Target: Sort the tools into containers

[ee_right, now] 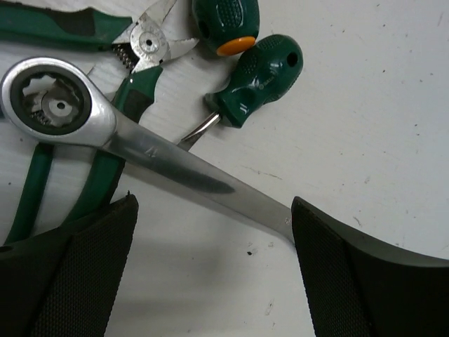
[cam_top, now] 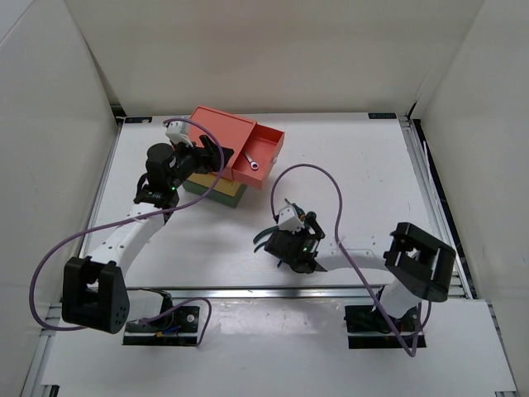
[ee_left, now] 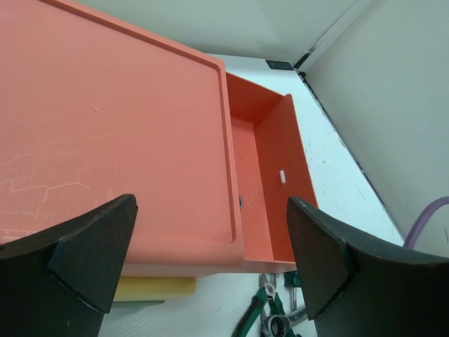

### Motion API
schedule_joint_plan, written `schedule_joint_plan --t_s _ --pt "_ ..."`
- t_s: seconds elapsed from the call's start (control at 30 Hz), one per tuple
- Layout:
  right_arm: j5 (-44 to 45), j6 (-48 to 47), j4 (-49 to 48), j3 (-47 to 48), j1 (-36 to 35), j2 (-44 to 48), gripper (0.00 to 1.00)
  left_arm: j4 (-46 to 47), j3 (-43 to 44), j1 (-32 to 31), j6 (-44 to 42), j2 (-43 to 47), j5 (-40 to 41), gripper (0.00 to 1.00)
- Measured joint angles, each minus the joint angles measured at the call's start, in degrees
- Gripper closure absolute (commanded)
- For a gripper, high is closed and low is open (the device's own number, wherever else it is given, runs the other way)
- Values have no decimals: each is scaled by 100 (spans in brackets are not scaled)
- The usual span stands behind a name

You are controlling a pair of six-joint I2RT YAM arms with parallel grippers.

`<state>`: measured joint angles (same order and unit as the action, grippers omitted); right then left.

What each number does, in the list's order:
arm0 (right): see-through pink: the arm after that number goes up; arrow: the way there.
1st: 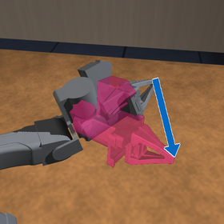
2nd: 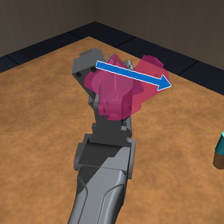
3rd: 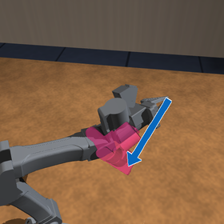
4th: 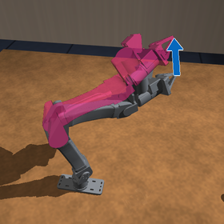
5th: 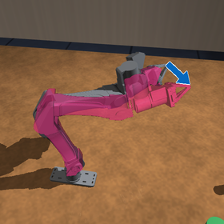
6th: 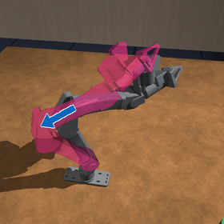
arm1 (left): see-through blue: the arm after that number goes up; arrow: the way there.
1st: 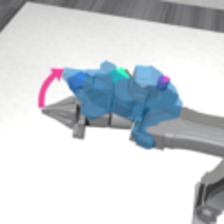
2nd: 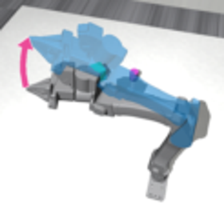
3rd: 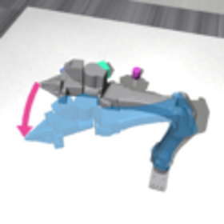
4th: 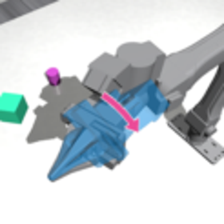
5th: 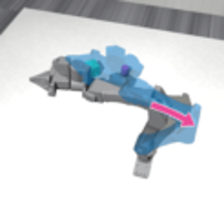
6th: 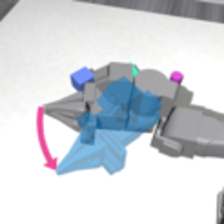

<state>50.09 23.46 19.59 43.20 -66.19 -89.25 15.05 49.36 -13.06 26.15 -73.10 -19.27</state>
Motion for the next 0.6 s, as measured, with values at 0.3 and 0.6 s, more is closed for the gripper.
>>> schedule_joint_plan --t_s 0.3,0.6 --pt "564 -109 83 225 -63 -472 28 9 0 0 -4 -11 -7 1" --pt "466 -531 -170 229 -20 -684 69 26 0 0 -15 -24 -13 1"
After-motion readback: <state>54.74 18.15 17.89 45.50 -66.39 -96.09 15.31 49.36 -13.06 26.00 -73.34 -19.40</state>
